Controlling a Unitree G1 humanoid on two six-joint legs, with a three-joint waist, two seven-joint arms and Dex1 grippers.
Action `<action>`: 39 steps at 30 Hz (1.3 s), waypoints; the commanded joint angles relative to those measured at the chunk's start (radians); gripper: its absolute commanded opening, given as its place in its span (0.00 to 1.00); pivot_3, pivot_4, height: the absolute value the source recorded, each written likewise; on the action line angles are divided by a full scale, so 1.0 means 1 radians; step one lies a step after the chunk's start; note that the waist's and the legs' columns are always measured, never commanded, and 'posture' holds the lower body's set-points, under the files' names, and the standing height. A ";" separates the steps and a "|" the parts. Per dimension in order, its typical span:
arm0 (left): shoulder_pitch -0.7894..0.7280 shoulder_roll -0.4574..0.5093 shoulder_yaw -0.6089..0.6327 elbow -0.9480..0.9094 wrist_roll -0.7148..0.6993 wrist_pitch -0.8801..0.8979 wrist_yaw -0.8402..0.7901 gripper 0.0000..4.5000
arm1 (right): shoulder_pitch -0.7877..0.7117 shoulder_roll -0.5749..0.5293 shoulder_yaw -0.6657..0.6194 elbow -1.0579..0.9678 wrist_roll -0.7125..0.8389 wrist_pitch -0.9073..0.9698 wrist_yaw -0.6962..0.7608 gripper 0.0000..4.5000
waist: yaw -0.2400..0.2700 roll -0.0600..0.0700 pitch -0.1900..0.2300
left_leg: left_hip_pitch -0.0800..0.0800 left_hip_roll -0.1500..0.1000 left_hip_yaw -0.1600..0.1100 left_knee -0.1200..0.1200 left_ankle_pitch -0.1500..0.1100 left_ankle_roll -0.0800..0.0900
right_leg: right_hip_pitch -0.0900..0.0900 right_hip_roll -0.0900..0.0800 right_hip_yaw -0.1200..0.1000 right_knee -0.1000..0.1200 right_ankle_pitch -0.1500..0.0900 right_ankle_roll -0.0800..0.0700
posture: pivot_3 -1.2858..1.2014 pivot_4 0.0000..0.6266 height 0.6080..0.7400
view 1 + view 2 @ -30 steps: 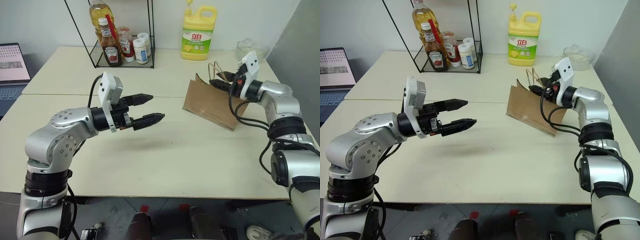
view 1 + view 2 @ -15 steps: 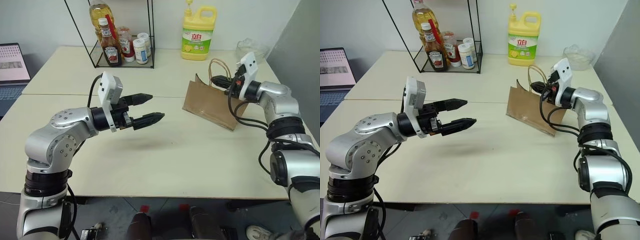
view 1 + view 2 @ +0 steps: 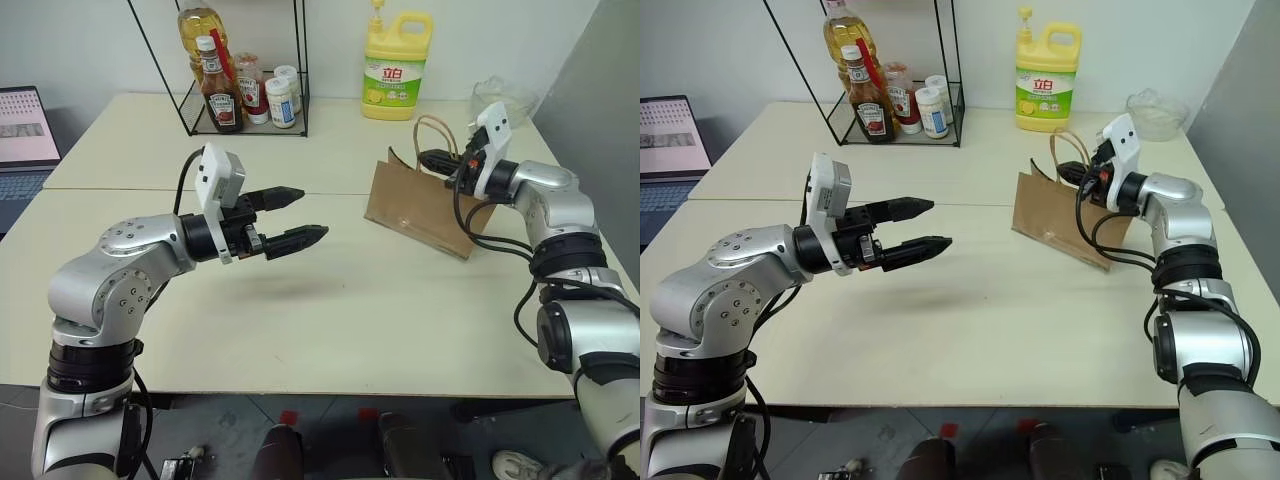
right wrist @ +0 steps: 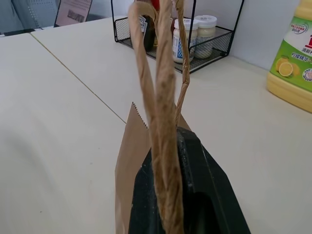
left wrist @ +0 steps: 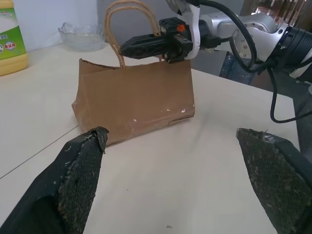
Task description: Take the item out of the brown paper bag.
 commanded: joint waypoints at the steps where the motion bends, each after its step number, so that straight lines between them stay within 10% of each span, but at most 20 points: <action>1: 0.022 0.018 0.072 -0.040 -0.049 0.019 0.019 1.00 | -0.063 0.010 -0.041 -0.101 0.066 0.030 0.019 0.01 | -0.001 0.000 0.000 | 0.000 0.000 0.000 0.000 0.000 0.000 | 0.000 0.000 0.000 0.000 0.000 0.000 | 0.52 0.24 1.00; 15: 0.175 0.041 0.128 -0.175 -0.131 0.063 0.101 1.00 | -0.079 0.081 -0.007 -0.178 0.100 0.077 0.040 0.01 | 0.000 0.001 0.001 | 0.000 0.000 0.000 0.002 -0.001 0.003 | -0.002 0.000 0.000 0.006 0.000 0.000 | 0.52 0.24 1.00; 30: 0.170 0.058 0.100 -0.147 -0.125 0.039 0.102 1.00 | 0.012 -0.100 0.091 -0.266 0.016 0.147 0.142 0.01 | 0.000 0.001 0.001 | 0.000 0.000 0.000 0.001 -0.002 0.003 | -0.003 0.000 0.000 0.005 0.000 0.000 | 0.52 0.24 1.00; 39: 0.143 0.050 0.069 -0.113 -0.083 0.012 0.083 1.00 | 0.024 -0.113 0.078 -0.316 -0.033 0.247 -0.030 0.01 | -0.001 0.001 0.001 | 0.000 0.000 0.000 0.001 -0.002 0.003 | -0.003 0.000 0.000 0.005 0.000 0.000 | 0.52 0.24 1.00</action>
